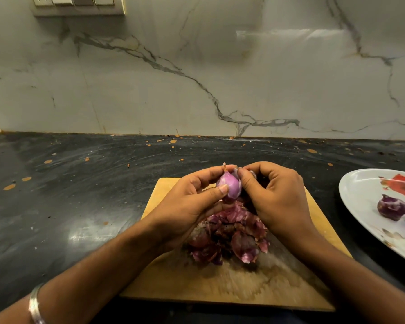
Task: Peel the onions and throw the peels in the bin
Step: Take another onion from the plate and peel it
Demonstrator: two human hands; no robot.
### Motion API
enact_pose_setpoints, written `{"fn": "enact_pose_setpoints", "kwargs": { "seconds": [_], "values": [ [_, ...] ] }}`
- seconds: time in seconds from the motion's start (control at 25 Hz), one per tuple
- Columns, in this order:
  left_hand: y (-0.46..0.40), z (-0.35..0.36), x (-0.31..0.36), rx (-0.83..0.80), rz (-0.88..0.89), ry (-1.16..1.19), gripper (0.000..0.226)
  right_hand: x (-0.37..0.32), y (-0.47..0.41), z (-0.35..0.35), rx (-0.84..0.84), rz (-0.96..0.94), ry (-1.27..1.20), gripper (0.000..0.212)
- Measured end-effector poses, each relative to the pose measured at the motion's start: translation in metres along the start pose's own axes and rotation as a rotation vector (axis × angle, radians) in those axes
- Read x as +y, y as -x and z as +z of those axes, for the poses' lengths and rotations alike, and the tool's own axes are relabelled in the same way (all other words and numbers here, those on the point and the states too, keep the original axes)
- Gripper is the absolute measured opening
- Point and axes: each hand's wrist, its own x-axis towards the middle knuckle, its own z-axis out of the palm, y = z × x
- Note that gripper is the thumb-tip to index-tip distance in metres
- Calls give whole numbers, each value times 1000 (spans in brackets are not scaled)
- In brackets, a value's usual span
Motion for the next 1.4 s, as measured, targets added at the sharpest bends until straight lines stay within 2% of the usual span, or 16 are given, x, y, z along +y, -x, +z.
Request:
{"fn": "enact_pose_setpoints", "kwargs": {
  "seconds": [0.16, 0.28, 0.36, 0.56, 0.68, 0.76, 0.92, 1.08, 1.28, 1.4],
  "values": [
    [-3, -5, 2, -5, -21, 99, 43, 1, -4, -2, -31, 208, -210, 18],
    [-5, -6, -1, 9, -23, 118, 42, -4, -4, -2, -52, 105, -96, 10],
    [-5, -6, -2, 35, -15, 116, 40, -6, -2, -4, -31, 52, -51, 17],
    [-8, -11, -1, 116, -4, 155, 37, -9, -2, -9, -62, 29, 18, 26],
    [-8, -12, -2, 146, 3, 188, 40, -13, 2, -4, -110, -11, 95, 18],
    [-8, -13, -2, 149, 18, 188, 41, -14, 4, -4, -110, -21, 69, 5],
    [-6, -11, -1, 102, 12, 117, 40, -14, 2, -6, -125, 39, -17, 19],
    [-4, -9, -2, 91, 22, 73, 39, -10, -2, -7, -138, 63, -71, 9],
    [-3, -10, -2, 96, 28, -30, 50, -10, -2, -6, -143, 13, -3, 9],
    [-3, -8, -1, 74, 16, -44, 50, -10, -3, -7, -135, -23, 9, 10]
  ]
}}
